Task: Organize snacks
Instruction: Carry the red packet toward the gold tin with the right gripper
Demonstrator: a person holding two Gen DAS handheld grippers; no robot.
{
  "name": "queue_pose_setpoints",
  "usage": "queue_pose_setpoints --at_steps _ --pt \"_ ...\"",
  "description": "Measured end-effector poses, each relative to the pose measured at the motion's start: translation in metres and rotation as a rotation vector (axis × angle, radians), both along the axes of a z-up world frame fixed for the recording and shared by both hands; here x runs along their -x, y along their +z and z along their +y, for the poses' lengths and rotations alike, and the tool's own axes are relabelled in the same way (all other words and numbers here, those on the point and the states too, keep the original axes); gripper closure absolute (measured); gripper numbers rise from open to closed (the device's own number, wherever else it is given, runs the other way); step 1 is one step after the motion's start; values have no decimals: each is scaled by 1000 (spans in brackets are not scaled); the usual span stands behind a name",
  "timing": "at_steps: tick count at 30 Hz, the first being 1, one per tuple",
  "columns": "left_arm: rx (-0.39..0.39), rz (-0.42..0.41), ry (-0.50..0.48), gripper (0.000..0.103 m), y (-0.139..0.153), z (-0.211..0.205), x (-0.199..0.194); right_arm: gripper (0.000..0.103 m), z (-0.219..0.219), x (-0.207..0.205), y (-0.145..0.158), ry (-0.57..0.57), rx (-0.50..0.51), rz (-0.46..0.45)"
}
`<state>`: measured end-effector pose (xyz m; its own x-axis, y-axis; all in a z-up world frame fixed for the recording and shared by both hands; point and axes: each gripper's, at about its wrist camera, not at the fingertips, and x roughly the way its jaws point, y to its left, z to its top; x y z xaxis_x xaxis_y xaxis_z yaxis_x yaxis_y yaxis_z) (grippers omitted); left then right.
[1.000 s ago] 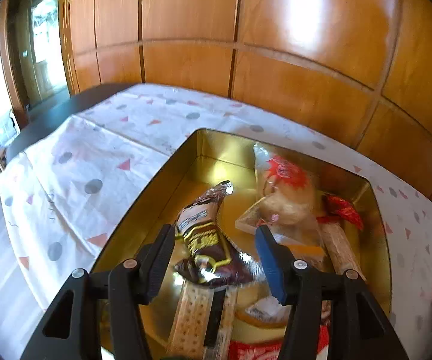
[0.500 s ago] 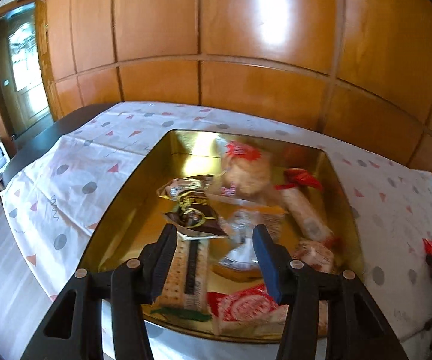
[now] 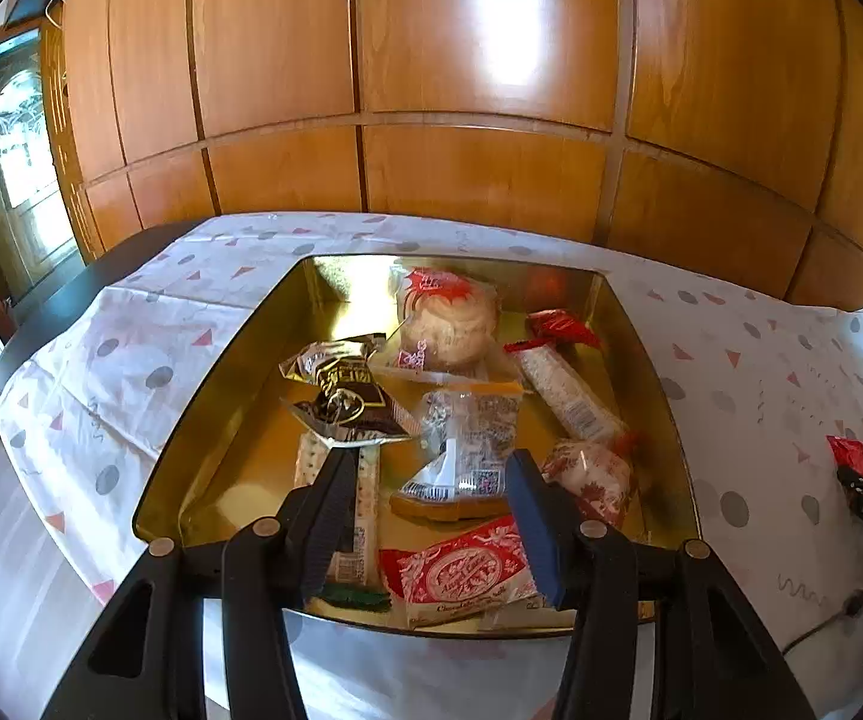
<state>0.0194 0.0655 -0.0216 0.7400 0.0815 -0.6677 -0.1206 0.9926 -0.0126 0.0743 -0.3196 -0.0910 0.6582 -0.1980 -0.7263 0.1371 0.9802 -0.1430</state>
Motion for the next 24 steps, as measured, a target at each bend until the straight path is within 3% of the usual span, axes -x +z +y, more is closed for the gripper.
queue_pose_setpoints --at_steps 12,18,24 --pt "7 1 34 48 -5 16 1 65 11 2 22 -35 -162 44" --pt "4 -13 65 48 -3 28 -1 65 71 -1 70 144 -297 -10" --pt "4 -36 132 48 4 52 -3 64 169 -15 119 390 -375 -41"
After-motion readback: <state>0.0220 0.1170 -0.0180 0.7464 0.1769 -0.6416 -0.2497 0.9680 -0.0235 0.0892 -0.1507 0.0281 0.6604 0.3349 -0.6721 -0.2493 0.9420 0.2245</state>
